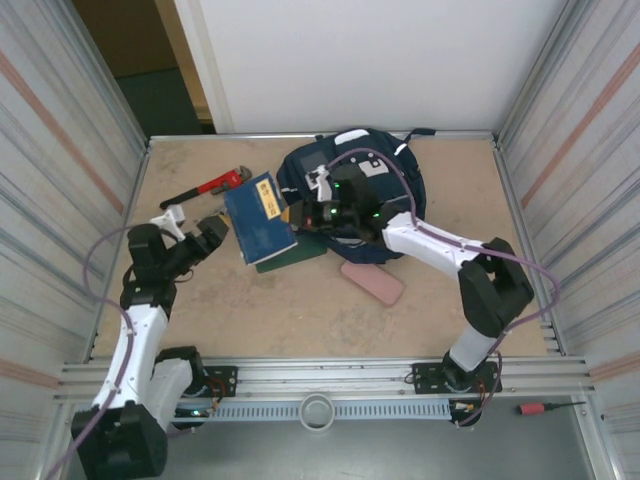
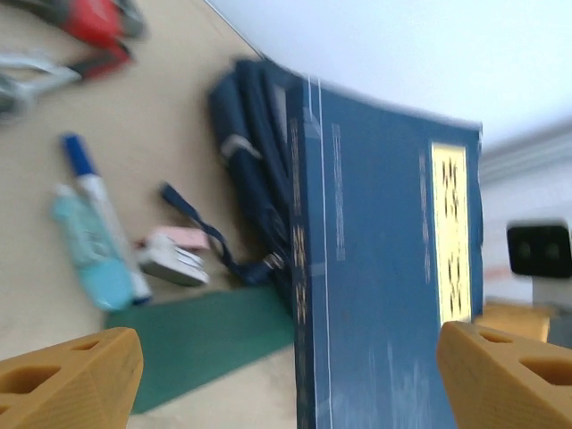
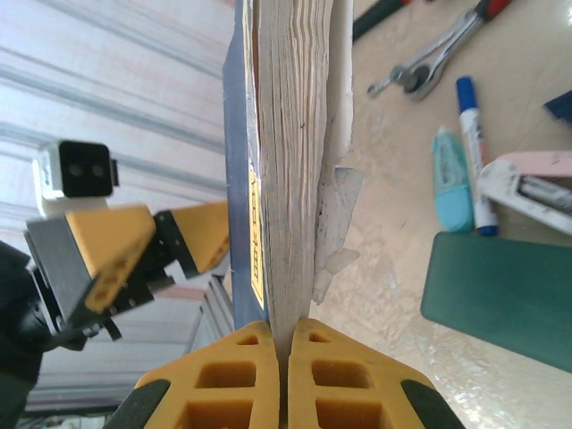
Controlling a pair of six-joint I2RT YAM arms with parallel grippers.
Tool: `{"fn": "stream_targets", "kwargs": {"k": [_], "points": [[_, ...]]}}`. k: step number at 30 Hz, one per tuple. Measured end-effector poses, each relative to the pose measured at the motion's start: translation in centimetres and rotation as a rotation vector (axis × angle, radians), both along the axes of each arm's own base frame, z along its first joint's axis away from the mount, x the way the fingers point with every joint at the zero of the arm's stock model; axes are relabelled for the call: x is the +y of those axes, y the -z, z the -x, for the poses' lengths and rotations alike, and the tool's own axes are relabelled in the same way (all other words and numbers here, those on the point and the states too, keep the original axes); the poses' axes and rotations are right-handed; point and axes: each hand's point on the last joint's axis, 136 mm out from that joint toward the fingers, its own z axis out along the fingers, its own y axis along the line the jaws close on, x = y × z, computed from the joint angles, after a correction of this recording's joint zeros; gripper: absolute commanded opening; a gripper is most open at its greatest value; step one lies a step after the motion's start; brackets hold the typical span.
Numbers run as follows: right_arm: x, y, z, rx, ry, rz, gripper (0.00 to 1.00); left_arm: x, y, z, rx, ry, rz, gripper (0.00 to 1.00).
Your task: Pack the student bag
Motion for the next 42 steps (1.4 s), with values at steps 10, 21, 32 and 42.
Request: {"fn": "stream_targets", "kwargs": {"k": [10,21,32,42], "points": [[-4.6,-2.8,-0.6,-0.027,0.046,-0.072,0.0,-9.3,-1.5,-1.2,-0.035,0.322,0.025,0.74],[-8.2,-2.8,-1.9,-0.023,0.105,-0.082,0.17,-13.6,-3.8,-2.2,-0.142,0.475,0.082,0.0],[-12.4,-6.4,-0.8,-0.135,0.048,-0.147,0.75,-17.7,-9.3,-0.6,-0.321,0.693,0.149,0.0],[-12.5,-8.2,0.2,-0.197,-0.015,-0.212,0.0,-21.2,-9.4,-1.4,-0.306,0.802,0.181,0.41]]}}
